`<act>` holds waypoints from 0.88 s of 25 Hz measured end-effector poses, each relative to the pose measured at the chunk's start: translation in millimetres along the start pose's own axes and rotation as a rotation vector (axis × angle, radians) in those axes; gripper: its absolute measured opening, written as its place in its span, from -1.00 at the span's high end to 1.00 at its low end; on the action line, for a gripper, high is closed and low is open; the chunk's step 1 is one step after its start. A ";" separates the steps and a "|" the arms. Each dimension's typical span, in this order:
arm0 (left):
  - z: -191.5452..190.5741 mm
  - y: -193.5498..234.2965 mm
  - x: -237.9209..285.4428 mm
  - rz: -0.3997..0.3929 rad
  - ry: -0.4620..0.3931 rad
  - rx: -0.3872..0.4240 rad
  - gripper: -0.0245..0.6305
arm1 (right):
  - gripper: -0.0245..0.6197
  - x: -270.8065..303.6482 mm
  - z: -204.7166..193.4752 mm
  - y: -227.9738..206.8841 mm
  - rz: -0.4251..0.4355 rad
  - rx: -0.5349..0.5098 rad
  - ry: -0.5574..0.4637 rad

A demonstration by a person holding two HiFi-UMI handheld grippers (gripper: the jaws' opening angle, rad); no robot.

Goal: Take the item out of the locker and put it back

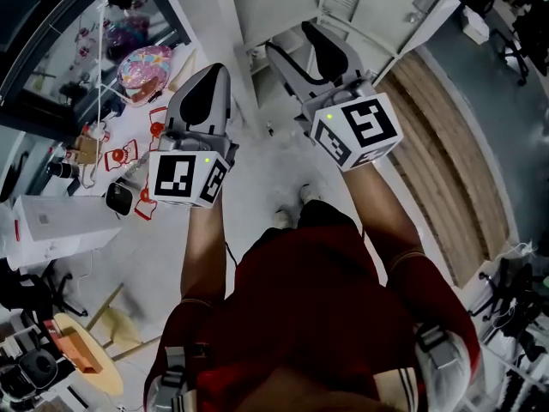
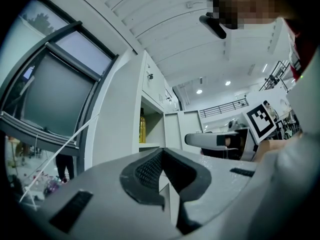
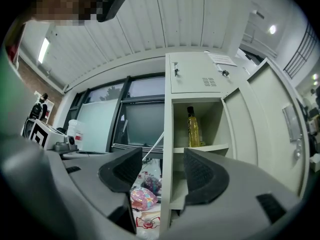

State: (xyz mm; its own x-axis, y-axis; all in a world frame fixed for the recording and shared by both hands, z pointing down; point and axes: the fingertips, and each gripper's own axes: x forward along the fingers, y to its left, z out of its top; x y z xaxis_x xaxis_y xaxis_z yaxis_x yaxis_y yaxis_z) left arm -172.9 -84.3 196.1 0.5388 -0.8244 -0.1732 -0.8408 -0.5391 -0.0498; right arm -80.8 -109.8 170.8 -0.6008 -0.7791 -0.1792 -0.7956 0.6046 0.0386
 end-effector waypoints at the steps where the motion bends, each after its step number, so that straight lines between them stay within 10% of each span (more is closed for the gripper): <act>1: 0.6 2.5 4.1 0.009 0.000 0.002 0.91 | 0.20 4.8 1.0 -4.6 0.003 -0.001 -0.002; 22: 1.4 23.4 95.7 0.230 0.021 0.047 0.91 | 0.15 96.6 11.6 -108.5 0.121 0.004 -0.010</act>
State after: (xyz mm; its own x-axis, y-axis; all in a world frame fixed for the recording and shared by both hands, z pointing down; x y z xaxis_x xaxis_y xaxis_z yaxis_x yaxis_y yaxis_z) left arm -141.1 -175.5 177.0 0.3337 -0.9282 -0.1648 -0.9427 -0.3288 -0.0573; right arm -51.5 -248.8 137.8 -0.6916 -0.6987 -0.1828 -0.7169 0.6949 0.0565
